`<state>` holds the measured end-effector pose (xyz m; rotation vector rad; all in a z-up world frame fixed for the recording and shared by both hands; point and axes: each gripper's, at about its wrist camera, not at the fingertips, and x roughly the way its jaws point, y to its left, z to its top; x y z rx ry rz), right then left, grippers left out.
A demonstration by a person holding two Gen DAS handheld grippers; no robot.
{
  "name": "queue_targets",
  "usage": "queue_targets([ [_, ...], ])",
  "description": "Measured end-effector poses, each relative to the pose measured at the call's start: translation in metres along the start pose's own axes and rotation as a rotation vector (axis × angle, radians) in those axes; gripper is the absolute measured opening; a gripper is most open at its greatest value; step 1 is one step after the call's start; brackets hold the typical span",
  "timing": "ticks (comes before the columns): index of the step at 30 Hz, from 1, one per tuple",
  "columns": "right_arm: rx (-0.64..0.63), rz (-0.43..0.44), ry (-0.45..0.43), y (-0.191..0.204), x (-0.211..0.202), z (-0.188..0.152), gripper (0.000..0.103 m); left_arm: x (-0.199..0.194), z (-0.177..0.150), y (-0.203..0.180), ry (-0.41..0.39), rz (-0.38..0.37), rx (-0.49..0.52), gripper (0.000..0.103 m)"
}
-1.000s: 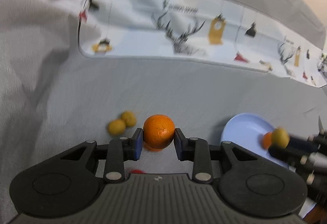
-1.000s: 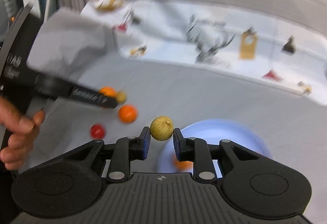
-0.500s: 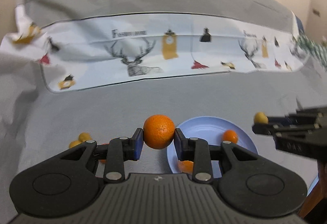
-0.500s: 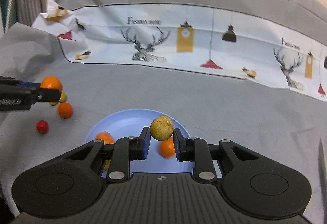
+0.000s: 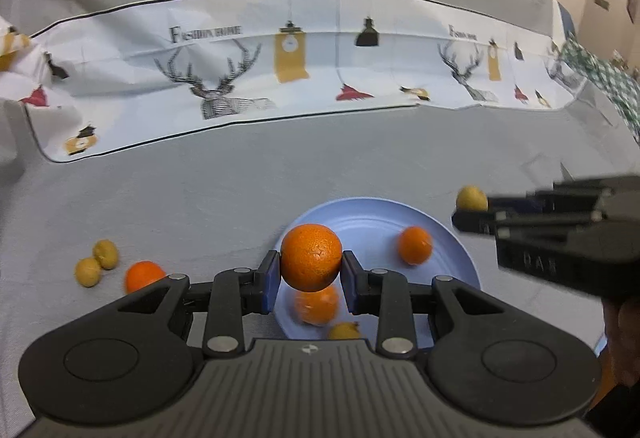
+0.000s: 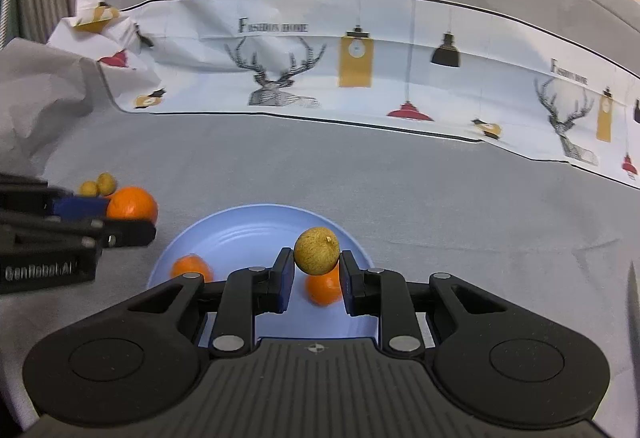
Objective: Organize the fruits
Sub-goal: 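Carry the mandarin in the left tool and yellow fruit in the right tool over the plate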
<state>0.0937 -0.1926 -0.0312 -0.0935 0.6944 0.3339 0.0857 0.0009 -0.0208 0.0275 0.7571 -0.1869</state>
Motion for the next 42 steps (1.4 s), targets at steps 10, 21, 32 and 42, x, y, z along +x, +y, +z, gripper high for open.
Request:
queue_targets([
  [10,0.044,-0.069,-0.012,-0.012,-0.003,-0.003,0.025,0.014,-0.003,-0.025,0.01,-0.035,0.063,0.035],
  [21,0.075,-0.065,-0.018,-0.017,-0.001,-0.001,0.025,0.014,-0.002,-0.018,0.007,-0.024,0.042,0.036],
  [32,0.22,-0.041,-0.03,-0.039,-0.004,0.003,0.025,0.019,0.003,0.001,0.046,-0.05,-0.052,0.036],
  [42,0.158,-0.003,0.114,-0.014,0.025,-0.003,0.025,0.04,-0.011,-0.035,0.163,-0.14,0.092,0.036],
])
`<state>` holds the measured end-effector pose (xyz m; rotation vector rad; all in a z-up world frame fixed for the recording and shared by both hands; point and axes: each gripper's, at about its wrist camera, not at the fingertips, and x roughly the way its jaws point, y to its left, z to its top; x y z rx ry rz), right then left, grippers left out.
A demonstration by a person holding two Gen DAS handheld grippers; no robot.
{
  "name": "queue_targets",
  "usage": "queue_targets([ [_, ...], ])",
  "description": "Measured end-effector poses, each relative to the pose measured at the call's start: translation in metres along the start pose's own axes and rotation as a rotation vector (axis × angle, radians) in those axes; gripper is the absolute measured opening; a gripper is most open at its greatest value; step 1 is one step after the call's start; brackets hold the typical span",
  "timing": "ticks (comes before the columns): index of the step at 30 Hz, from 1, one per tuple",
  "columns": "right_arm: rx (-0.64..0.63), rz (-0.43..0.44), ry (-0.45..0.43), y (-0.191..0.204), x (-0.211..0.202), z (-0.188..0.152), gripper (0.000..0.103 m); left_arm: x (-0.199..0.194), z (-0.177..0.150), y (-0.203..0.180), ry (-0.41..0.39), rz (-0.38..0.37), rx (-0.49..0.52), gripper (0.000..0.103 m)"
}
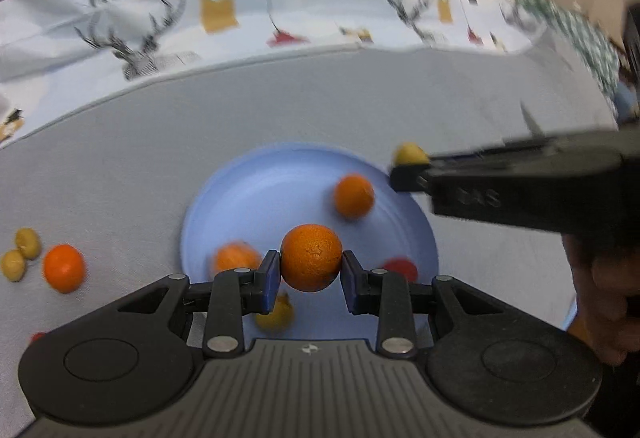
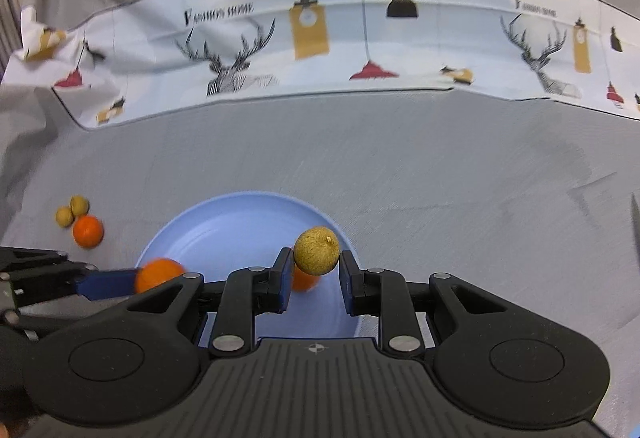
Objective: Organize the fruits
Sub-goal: 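Carry the mandarin in the left tool and yellow fruit in the right tool over the plate, then open the right tool dropping the yellow fruit while the left tool releases the mandarin onto the plate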
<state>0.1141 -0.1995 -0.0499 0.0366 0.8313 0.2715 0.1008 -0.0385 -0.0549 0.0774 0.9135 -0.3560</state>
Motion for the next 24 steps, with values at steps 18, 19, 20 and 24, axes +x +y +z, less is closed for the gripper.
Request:
queue_targets([
  [18,-0.012,-0.015,0.095,0.009,0.019,-0.003,0.025,0.013,-0.007,-0.003,0.064,-0.014,0.026,0.036],
  [19,-0.009,-0.013,0.095,0.009,0.019,-0.003,0.025,0.013,-0.007,-0.004,0.061,-0.021,0.025,0.036],
  [20,-0.006,-0.012,0.096,0.009,0.019,-0.003,0.025,0.014,-0.007,-0.004,0.062,-0.028,0.026,0.036],
  [24,-0.025,-0.01,0.108,0.012,0.018,-0.006,0.026,0.016,-0.01,-0.002,0.074,-0.034,0.023,0.036],
])
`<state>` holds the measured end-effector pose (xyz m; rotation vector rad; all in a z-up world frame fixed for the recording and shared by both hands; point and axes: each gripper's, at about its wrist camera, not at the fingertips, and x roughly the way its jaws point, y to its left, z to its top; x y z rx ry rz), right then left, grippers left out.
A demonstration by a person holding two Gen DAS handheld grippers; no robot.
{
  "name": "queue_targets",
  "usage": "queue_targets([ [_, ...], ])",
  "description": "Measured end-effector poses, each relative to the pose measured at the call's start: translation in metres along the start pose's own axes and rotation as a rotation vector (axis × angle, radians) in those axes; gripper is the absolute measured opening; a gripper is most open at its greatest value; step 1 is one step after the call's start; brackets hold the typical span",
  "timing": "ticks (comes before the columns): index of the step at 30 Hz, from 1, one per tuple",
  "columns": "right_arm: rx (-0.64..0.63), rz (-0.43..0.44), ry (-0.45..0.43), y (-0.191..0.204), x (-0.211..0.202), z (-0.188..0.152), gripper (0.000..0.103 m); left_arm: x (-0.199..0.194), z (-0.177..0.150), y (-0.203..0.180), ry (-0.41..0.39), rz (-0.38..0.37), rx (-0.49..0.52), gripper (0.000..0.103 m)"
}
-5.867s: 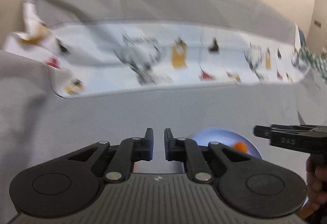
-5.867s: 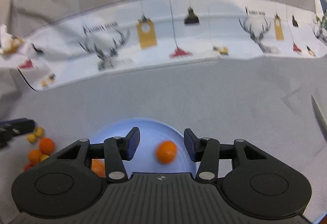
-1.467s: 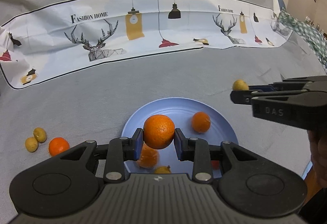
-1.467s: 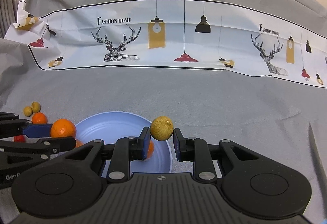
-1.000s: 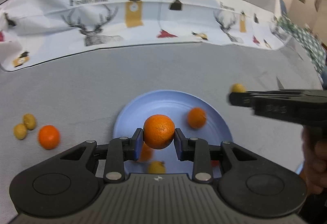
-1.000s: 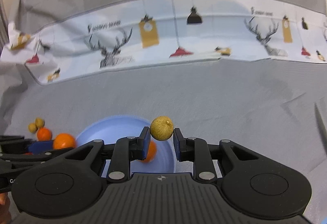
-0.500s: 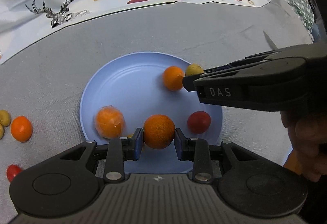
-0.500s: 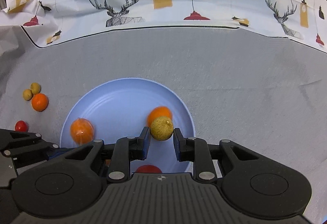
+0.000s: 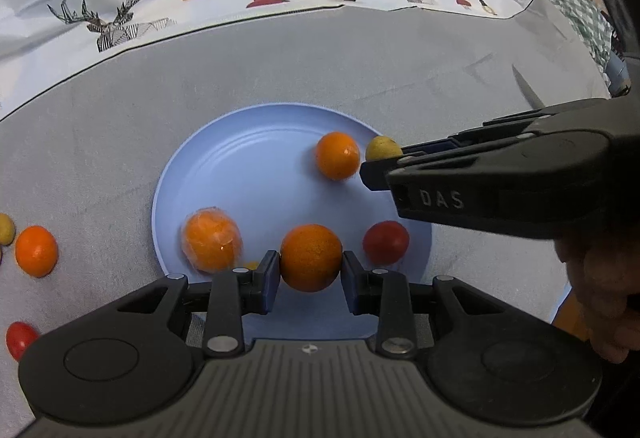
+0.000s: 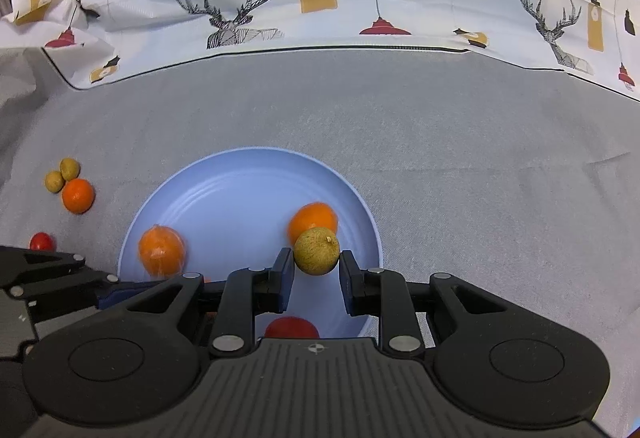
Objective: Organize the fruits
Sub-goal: 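Open the right tool dropping the yellow fruit while the left tool releases the mandarin onto the plate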
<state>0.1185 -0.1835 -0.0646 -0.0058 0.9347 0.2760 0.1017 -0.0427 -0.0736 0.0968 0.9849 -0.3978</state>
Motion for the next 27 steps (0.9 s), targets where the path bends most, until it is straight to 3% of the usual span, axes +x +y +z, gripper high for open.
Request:
queue_targets([
  [3,-0.009,-0.01,0.004,0.0,-0.002,-0.002,0.026,-0.007,-0.001,0.003,-0.013,-0.01,-0.022,0.048],
  [4,-0.002,-0.012,0.006,0.0,-0.003,-0.003,0.032,-0.011,-0.002,0.004,-0.03,-0.006,-0.025,0.052],
  [7,0.019,-0.018,-0.025,0.0,-0.011,-0.002,0.052,-0.022,-0.002,0.012,-0.074,0.005,-0.049,0.053],
  [10,0.003,-0.017,-0.056,0.004,-0.016,-0.001,0.056,-0.029,0.0,0.024,-0.105,0.029,-0.098,0.052],
  [12,-0.012,-0.023,-0.062,0.007,-0.015,0.0,0.057,-0.032,0.002,0.03,-0.122,0.058,-0.122,0.044],
  [14,-0.015,-0.033,-0.069,0.007,-0.015,0.001,0.057,-0.034,0.004,0.034,-0.135,0.089,-0.137,0.026],
  [17,-0.004,-0.037,-0.093,0.006,-0.019,0.003,0.057,-0.037,0.007,0.036,-0.161,0.111,-0.144,0.015],
  [27,0.035,-0.051,-0.195,-0.005,-0.037,0.005,0.057,-0.048,0.013,0.038,-0.231,0.111,-0.17,0.013],
])
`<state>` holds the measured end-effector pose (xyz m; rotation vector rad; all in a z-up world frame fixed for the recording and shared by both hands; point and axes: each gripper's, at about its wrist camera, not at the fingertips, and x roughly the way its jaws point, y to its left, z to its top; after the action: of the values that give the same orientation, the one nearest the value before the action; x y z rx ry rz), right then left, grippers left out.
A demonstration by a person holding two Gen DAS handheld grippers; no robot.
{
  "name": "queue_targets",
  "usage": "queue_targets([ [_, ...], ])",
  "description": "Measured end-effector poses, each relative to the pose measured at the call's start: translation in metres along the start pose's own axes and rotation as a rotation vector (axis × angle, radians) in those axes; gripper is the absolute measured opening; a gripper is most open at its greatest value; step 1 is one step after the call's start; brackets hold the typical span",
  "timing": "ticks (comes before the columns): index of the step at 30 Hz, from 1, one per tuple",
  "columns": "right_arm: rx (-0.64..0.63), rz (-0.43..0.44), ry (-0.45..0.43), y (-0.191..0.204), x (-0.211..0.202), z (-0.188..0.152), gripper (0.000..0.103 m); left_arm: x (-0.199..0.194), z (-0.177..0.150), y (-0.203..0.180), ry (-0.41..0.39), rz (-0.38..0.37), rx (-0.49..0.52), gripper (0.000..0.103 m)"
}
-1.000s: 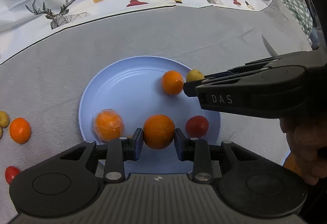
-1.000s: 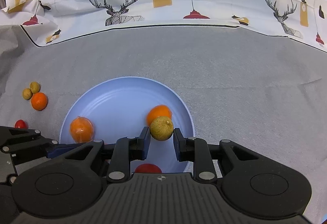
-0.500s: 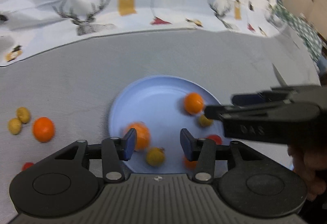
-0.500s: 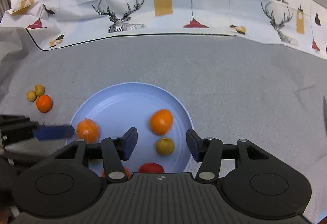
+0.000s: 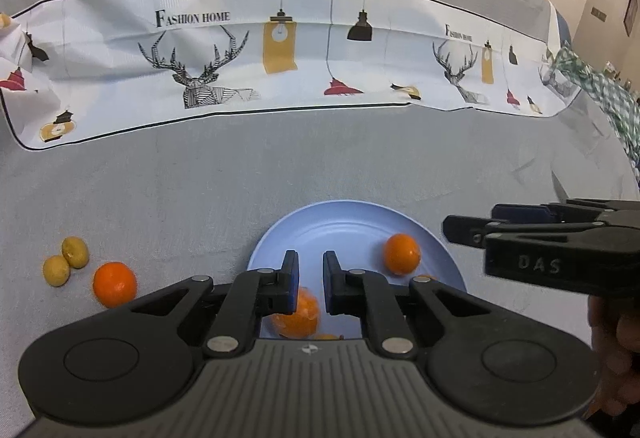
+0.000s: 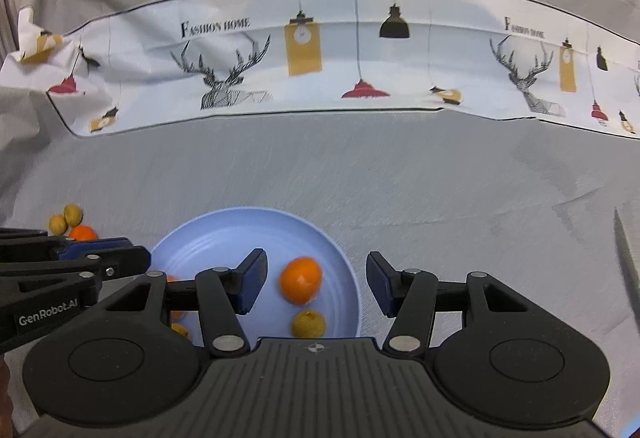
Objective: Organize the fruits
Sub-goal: 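Open the right tool dropping the yellow fruit while the left tool releases the mandarin onto the plate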
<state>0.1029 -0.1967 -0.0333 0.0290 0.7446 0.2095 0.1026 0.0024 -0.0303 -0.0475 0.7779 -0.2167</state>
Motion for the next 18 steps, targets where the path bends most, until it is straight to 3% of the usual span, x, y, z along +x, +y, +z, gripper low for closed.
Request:
queue_targets([
  [13,-0.007,0.031,-0.098,0.006,-0.017,0.005,0.057,-0.001,0.001,0.012,0.011,0.03,-0.03,0.014],
  [17,-0.015,0.033,-0.135,0.007,-0.027,0.005,0.051,-0.005,0.001,0.02,0.003,0.047,-0.049,0.014],
  [18,-0.018,0.038,-0.147,0.009,-0.029,0.005,0.045,-0.007,0.001,0.023,-0.001,0.051,-0.061,0.014],
])
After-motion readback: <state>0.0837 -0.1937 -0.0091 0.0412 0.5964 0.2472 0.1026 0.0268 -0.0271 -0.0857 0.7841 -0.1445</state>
